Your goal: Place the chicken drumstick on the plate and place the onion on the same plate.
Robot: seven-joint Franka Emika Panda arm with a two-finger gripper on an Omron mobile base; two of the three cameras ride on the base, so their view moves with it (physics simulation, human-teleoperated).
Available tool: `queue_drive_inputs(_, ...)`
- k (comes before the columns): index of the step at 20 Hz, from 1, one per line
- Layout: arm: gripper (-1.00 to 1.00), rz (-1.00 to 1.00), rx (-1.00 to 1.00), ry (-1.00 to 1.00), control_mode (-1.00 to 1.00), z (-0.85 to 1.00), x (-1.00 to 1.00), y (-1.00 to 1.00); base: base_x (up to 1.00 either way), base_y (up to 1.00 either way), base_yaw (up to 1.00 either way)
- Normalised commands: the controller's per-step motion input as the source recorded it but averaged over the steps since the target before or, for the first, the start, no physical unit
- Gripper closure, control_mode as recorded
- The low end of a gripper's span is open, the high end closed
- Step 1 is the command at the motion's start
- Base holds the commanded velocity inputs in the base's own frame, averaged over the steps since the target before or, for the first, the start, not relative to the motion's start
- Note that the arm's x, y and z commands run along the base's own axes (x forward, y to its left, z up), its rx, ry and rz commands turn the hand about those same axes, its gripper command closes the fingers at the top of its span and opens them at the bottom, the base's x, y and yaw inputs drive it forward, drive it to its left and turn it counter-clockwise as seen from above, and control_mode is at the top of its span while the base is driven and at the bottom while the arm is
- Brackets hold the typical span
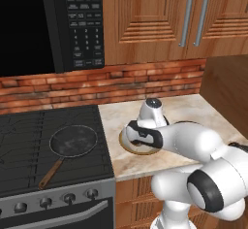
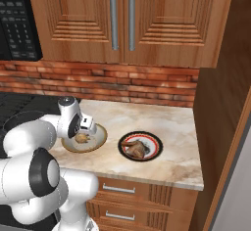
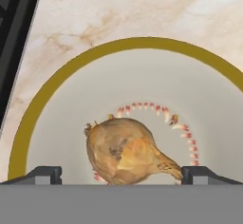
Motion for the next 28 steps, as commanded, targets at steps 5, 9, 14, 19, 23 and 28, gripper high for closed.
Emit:
queue_drive_inputs(5, -1.0, 0.01, 0.0, 0.0, -1.0, -0.08, 0.0, 0.0, 0.0, 0.0, 0.0)
queue_drive_inputs(9, -1.0, 0.01, 0.0, 0.0, -1.0, -0.14, 0.0, 0.0, 0.0, 0.0, 0.0)
queue_drive_inputs(14, -1.0, 0.02, 0.0, 0.0, -1.0, -0.11, 0.0, 0.0, 0.0, 0.0, 0.0)
queue_drive_inputs(19, -1.0, 0.03, 0.0, 0.0, -1.0, -0.05, 0.0, -0.01, 0.0, 0.0, 0.0)
queue_drive_inputs(23, -1.0, 0.06, 0.0, 0.0, -1.0, -0.08, 0.05, -0.06, 0.0, 0.0, 0.0)
queue_drive_inputs(28, -1.0, 0.04, 0.0, 0.0, -1.0, 0.0, 0.03, -0.06, 0.0, 0.0, 0.0)
